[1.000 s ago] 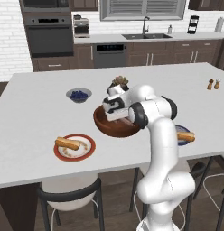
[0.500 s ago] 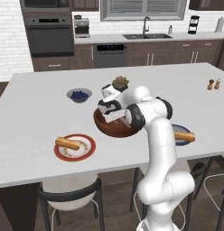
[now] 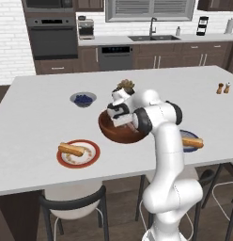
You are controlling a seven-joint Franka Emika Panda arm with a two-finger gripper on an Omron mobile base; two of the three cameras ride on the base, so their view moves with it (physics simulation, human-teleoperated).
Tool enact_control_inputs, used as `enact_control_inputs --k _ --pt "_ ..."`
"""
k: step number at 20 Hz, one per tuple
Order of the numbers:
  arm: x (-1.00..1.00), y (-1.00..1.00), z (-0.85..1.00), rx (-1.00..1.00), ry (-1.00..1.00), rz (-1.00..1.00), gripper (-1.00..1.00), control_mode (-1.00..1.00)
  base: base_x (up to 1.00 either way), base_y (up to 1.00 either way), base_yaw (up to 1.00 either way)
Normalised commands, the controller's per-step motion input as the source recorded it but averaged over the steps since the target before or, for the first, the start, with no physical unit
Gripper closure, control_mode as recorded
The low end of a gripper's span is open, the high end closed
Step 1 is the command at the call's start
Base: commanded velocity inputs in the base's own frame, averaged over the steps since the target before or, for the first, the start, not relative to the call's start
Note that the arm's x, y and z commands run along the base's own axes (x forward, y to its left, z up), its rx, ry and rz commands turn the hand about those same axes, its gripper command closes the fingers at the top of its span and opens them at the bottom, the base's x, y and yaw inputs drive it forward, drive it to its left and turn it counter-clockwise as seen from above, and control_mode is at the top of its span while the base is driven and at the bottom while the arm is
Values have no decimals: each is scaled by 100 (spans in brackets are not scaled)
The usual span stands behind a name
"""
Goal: Place one bun and one sausage from the bowl on each plate.
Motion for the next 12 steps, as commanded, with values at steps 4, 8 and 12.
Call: enact_control_inputs --k 4,8,12 --pt "-44 -31 -79 10 -16 -4 100 -100 0 0 0" --pt "-23 37 63 14 -29 -15 100 -100 0 0 0" --pt "-74 43 100 15 -32 -2 100 -100 0 0 0"
